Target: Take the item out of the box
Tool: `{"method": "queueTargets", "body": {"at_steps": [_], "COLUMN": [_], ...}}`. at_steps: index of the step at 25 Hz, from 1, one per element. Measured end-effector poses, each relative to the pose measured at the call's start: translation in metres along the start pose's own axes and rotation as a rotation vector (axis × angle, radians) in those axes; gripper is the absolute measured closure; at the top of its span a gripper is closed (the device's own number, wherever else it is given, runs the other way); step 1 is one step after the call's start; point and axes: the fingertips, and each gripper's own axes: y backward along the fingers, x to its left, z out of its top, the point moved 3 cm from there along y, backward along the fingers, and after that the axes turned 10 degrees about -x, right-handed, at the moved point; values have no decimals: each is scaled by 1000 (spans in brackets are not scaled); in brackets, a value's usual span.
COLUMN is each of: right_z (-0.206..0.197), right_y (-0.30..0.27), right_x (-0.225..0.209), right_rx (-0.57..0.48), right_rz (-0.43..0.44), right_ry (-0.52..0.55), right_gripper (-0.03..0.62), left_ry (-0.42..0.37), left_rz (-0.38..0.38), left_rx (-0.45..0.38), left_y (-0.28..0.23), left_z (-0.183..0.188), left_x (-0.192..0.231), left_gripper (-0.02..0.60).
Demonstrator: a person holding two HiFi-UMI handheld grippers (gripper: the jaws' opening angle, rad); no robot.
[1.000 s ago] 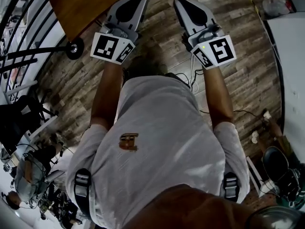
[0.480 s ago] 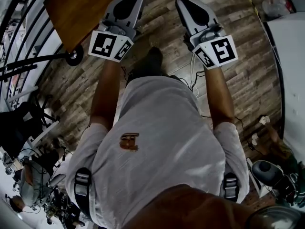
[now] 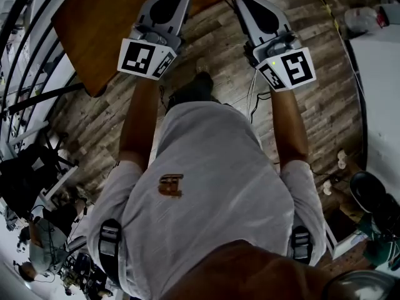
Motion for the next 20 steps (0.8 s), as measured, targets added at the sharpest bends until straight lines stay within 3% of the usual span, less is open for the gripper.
{"method": "queueTargets", "body": {"at_steps": [4, 9, 14, 20], "right_z": [5, -26, -46, -58], "right_y": [-71, -140, -189, -226], "right_x": [-34, -67, -77, -150], "right_rx": [8, 16, 25, 63], "right_rz": [9, 6, 0, 0], "right_ry": [13, 18, 28, 32], "right_gripper": [562, 562, 562, 562], "left_ry": [7, 21, 22, 32], "left_rz": [4, 0, -22, -15], "left_rx": [-6, -10, -21, -8], "left_y": [-41, -69, -79, -146], "left_z": [6, -20, -31, -59], "left_x": [66, 141, 192, 231], "left_gripper": [561, 561, 561, 561]}}
